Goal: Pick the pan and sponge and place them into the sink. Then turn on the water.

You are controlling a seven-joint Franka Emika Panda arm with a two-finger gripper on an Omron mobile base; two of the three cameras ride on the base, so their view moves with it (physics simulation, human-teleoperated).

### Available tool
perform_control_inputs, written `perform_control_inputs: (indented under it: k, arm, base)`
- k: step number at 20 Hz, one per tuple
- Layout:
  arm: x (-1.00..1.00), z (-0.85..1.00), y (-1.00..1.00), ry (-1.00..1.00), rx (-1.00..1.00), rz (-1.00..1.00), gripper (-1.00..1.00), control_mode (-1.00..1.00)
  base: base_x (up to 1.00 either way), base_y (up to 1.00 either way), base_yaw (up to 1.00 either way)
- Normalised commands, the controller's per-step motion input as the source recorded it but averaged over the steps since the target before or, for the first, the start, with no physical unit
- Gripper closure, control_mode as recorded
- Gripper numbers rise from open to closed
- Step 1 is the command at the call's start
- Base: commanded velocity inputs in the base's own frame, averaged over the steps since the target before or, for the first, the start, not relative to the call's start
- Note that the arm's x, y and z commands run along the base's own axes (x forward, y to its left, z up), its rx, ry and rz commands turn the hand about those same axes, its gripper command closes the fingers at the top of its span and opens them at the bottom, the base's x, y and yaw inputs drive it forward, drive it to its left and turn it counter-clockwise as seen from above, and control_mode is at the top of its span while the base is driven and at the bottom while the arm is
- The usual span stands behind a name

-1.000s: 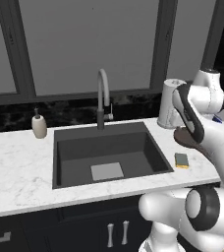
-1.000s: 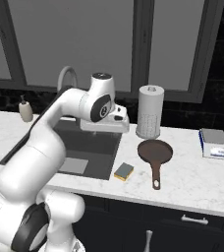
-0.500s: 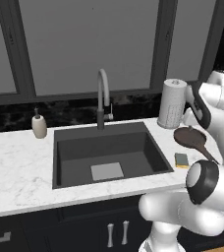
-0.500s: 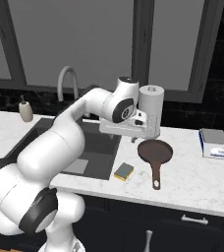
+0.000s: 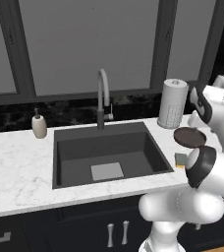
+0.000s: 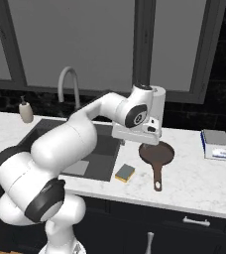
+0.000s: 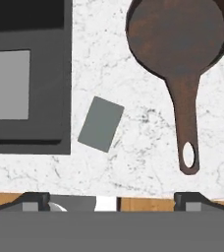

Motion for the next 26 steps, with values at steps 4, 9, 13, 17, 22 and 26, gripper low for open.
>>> perform_control_inputs:
  k: [4,9,13,17,22,26]
  arm:
    - [0.06,-0.13,-0.27,0.01,0.01,0.0,-1.0,-1.0]
    - [0.03,-0.22,-0.07,0.0,0.0,0.01,-1.0,-1.0]
    - [0.08,-0.46,-0.17,0.0,-0.04,0.02,-1.0,-1.0]
    - [0.06,-0.35,-0.33,0.0,0.0,0.06,-1.0,-1.0]
    - [0.06,-0.34,-0.3,0.0,0.0,0.05,-1.0,-1.0]
    - [0.02,-0.43,-0.03,0.01,-0.01,0.05,-1.0,-1.0]
  base:
    - [0.0,0.0,0.0]
    - [0.0,0.0,0.0]
    - [0.0,0.0,0.0]
    - [0.0,0.0,0.0]
    - [0.0,0.0,0.0]
    - [0.0,0.0,0.0]
